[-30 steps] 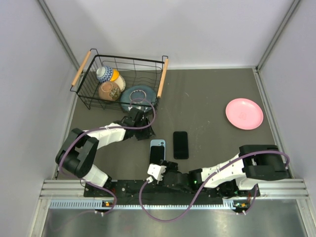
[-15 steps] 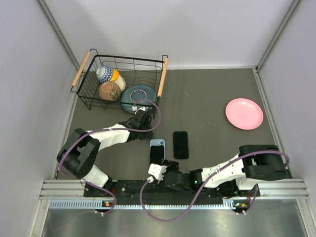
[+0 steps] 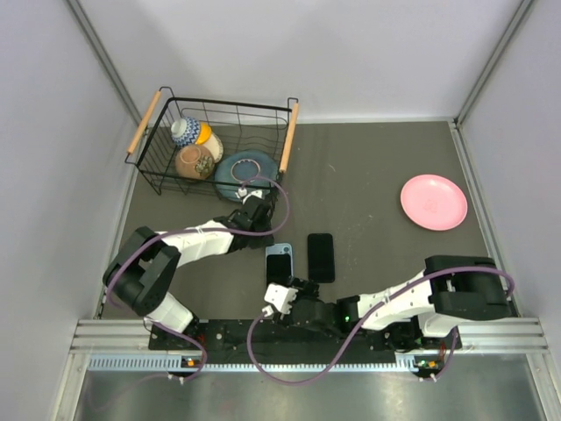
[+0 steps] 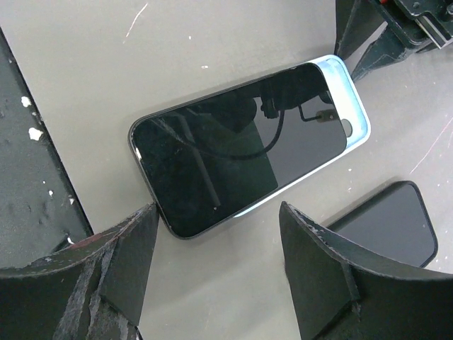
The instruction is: Put the phone into the phone case
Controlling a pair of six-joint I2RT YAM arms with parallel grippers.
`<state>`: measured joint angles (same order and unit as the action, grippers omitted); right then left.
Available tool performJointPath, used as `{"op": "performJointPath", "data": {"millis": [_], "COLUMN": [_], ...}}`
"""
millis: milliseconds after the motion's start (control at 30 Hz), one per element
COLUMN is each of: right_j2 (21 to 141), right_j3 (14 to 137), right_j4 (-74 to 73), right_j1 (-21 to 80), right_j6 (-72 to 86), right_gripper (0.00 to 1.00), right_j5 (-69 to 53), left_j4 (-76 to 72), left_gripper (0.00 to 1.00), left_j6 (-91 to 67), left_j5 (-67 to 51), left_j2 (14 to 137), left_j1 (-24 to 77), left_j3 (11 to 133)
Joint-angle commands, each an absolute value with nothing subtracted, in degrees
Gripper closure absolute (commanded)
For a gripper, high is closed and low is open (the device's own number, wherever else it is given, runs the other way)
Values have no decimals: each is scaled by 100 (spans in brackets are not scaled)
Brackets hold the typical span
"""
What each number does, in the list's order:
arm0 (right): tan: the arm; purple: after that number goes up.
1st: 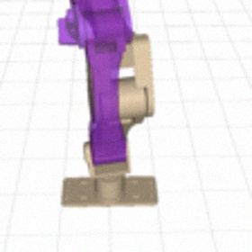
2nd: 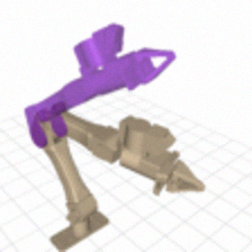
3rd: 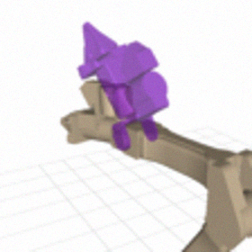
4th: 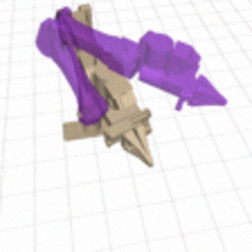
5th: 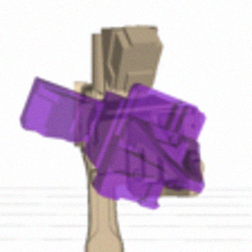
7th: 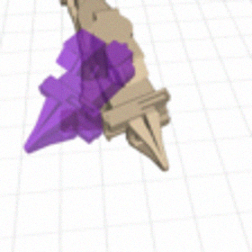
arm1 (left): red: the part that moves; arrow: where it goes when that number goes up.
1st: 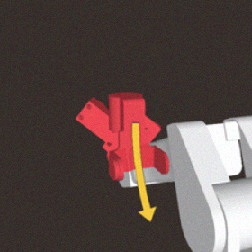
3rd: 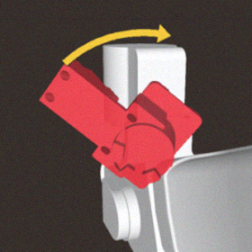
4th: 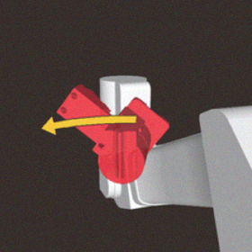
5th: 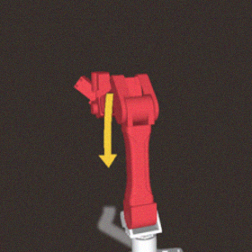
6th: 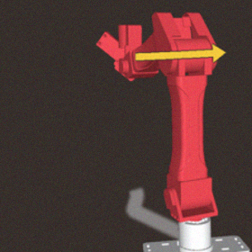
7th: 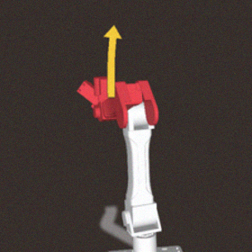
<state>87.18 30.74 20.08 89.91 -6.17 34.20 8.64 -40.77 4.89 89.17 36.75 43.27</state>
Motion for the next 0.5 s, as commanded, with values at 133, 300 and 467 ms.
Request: {"op": "performJointPath", "data": {"millis": [133,300,467], "right_j2": [8613,8569,8499], "right_j3": [3199,3217,3191], "right_j4": [2136,2171,2092], "right_j1": [8728,8675,8552], "right_j6": [-571,-712,-809], "right_gripper": [32,32,32], "right_j5": [3498,3515,3612], "left_j4": [1485,1477,1485], "left_gripper": [70,73,74], "left_j6": [-3990,-3990,-3981], "left_j5": [202,211,255], "left_j2": [9422,9422,9448], "left_j1": [3823,3894,3902], "left_j3": [4052,4043,4017]}}
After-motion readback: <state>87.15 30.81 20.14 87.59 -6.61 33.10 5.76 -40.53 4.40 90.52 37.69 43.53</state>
